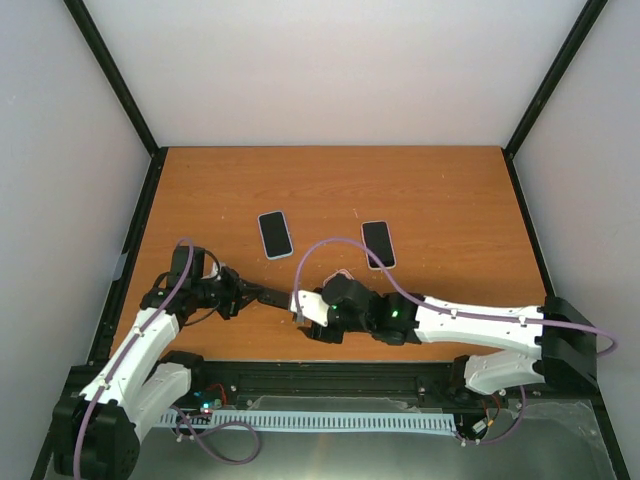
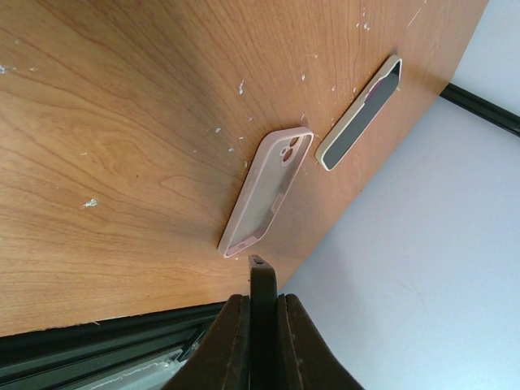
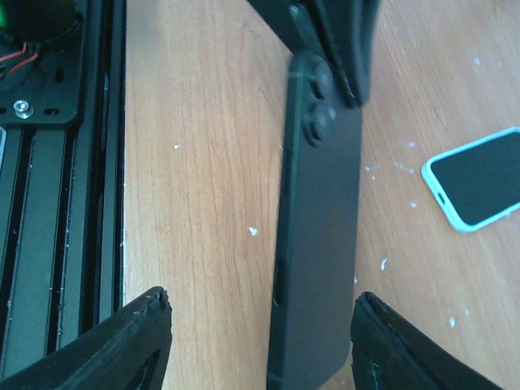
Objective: Put the phone into the phone case
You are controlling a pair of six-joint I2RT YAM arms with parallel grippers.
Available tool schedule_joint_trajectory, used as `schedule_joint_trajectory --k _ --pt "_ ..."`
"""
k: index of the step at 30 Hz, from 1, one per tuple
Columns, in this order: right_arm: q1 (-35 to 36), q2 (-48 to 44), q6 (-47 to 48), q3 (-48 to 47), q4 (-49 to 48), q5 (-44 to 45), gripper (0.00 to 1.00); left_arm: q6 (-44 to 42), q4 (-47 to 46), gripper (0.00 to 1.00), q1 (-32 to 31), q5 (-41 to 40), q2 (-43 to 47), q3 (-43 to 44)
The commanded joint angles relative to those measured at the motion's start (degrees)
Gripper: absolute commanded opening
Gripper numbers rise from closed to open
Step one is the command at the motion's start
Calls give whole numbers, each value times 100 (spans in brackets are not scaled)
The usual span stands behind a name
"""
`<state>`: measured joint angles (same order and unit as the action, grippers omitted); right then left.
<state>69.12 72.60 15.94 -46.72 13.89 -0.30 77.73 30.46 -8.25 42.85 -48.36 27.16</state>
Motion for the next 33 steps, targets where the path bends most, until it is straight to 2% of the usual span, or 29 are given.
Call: schedule_joint_trajectory --k 1,9,12,20,23,24,28,31,32,33 --pt "328 300 834 -110 -339 677 60 338 -198 0 21 166 27 70" --pt "438 936 1136 -398 -522 1427 46 380 -206 0 25 262 88 15" --pt "476 967 1147 -326 -744 1629 37 381 -195 0 25 284 125 1" --pt "509 860 1091 -171 -979 1778 3 452 -213 0 25 324 243 -26" --pt "514 768 916 -163 -968 1710 3 468 -277 1 25 359 287 -26" --pt "514 744 854 -162 -953 1705 3 491 -313 5 25 363 303 -33" --pt "510 700 515 -272 -690 1650 3 605 -625 62 25 306 501 -145" --pt "454 668 238 -412 -247 1491 3 753 -866 94 30 228 710 -293" --pt "394 635 116 -457 -88 1339 3 787 -892 99 26 184 768 -324" --pt "298 585 -14 -487 74 1178 3 787 -943 99 25 137 829 -352"
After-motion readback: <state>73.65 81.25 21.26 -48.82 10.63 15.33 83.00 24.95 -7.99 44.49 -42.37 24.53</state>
